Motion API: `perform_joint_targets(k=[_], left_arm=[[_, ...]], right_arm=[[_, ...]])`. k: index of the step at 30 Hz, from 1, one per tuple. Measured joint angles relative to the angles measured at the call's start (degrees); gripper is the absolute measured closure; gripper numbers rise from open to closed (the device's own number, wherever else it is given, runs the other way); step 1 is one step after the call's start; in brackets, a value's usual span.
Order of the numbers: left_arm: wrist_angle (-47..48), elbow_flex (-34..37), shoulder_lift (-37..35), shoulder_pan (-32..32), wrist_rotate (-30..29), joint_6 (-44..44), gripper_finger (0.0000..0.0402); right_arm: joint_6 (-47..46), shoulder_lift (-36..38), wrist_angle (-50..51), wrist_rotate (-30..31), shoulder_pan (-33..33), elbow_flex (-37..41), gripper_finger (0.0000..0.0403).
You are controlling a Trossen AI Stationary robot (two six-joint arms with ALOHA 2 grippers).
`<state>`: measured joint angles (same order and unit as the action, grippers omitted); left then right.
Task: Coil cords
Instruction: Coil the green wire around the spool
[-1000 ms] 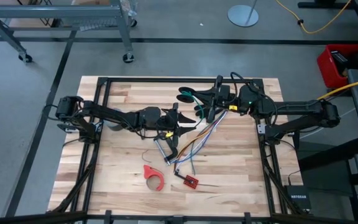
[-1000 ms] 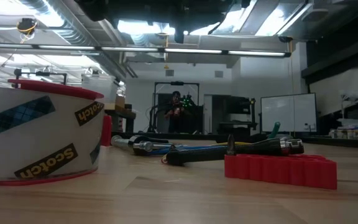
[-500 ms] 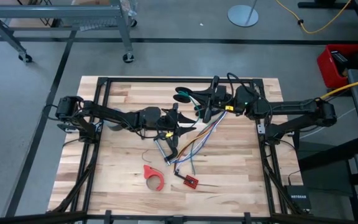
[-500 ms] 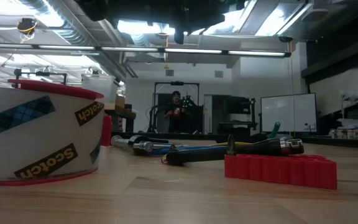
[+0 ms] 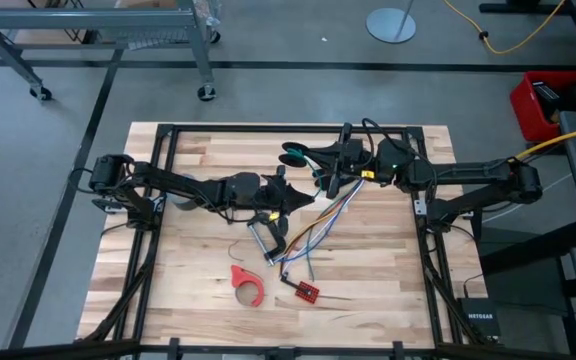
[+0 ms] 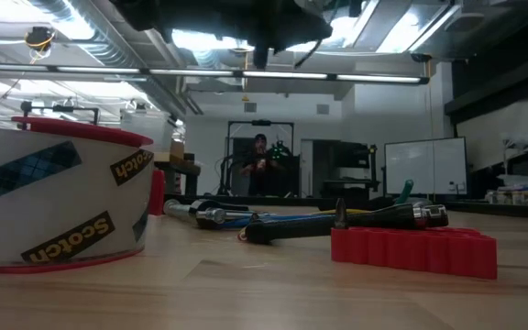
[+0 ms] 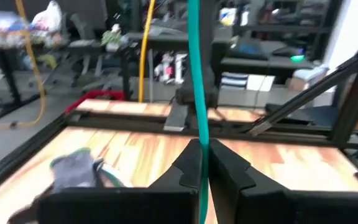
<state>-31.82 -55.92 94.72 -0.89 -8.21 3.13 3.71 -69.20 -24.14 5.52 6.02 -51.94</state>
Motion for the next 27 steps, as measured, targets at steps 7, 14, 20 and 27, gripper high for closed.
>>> perform_joint_targets(k=[7, 14, 20, 27], left_arm=[[6.63, 0.00, -0.66, 0.00, -5.80, 2.84, 0.0398], [20.00, 0.02, -4.21, 0.02, -14.76, 7.76, 0.0399], [33.65, 0.02, -9.16, 0.17, -23.15, 11.84, 0.0400], [39.98, 0.02, -15.73, 0.17, -27.86, 11.85, 0.0401]], right_arm=[[0.17, 1.16, 5.22, 0.02, 0.00, 0.00, 0.0400], [-0.52, 1.23, 14.63, 0.07, 0.00, 0.00, 0.0400], [-0.62, 1.21, 17.44, 1.81, 0.00, 0.00, 0.0400], [-0.86, 1.21, 21.28, 1.56, 0.00, 0.00, 0.0400]])
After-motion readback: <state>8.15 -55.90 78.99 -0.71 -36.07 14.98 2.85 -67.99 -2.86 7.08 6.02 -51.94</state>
